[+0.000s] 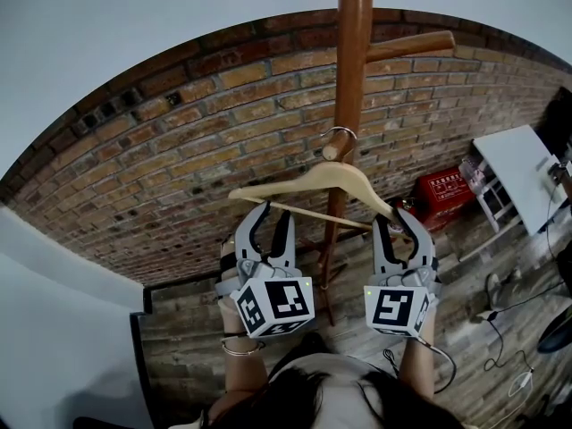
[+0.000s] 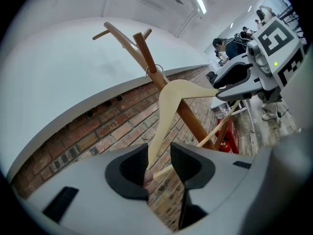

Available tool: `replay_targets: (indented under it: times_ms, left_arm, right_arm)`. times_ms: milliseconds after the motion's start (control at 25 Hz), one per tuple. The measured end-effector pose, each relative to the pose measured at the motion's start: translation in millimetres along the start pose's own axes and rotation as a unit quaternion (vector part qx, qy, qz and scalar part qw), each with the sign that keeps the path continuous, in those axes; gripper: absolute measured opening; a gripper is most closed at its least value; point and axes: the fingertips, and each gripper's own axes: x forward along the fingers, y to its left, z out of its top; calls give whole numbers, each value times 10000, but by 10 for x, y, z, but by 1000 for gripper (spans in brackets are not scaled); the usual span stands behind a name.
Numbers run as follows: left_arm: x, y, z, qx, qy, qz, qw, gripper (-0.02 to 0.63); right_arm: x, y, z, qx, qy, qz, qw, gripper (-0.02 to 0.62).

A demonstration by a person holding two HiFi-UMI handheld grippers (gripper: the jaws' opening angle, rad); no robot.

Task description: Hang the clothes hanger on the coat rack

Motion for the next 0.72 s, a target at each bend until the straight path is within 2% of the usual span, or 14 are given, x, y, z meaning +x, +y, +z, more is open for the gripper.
replay_targets:
  times_ms: [720]
  left_arm:
    - [-486,-237,-52,-200,139,90,9997,93]
  right_arm:
    - [-440,75,-70,108,-161,79,9998,121]
